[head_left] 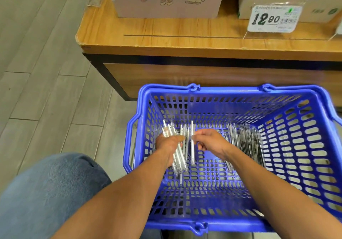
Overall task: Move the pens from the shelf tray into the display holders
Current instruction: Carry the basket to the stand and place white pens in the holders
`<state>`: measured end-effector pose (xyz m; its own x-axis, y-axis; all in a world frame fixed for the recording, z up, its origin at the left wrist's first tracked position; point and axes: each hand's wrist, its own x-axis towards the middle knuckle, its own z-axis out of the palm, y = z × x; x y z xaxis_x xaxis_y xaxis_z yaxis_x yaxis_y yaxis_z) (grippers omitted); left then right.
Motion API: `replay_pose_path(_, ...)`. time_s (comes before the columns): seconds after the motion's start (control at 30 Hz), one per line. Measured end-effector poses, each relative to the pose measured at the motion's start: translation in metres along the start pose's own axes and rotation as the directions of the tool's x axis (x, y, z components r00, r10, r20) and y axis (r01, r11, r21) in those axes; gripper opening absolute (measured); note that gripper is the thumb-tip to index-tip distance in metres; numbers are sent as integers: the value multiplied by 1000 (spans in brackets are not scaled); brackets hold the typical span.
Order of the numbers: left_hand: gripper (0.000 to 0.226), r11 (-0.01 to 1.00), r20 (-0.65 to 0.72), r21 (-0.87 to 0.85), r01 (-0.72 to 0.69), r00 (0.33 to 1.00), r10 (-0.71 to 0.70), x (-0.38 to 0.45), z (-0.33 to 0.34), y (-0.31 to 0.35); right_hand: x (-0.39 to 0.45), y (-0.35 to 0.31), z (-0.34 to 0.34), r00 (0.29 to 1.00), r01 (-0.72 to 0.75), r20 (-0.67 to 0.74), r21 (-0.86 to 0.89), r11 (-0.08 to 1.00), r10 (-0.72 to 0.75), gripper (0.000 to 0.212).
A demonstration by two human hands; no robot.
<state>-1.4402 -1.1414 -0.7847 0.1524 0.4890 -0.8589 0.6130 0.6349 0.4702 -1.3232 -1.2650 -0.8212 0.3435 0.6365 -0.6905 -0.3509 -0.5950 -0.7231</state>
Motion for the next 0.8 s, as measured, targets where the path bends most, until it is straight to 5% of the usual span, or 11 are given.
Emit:
replay_pose_path(0.13,96,996,47,-84,33,998,-29,-3,0,3,-11,-13,12,989,21,142,61,998,-30,12)
replay_pose_path(0.4,127,983,263,-171,72,964,-25,-12,-3,4,-5,-23,32,994,69,82,85,994,-76,13)
replay_pose_path(0.6,98,998,62,-70,4,998,1,-6,-2,2,5,-18,21,963,-4,268,149,989,-36,10)
replay_pose_path(0.7,92,997,15,-77,-7,1000,8,-6,0,5,22,-2,12,992,-75,111,206,976,53,7)
replay_pose_path(0.8,93,999,22,-48,-21,1000,22,-4,3,4,40,18,17,959,-143,-253,-53,988,125,12)
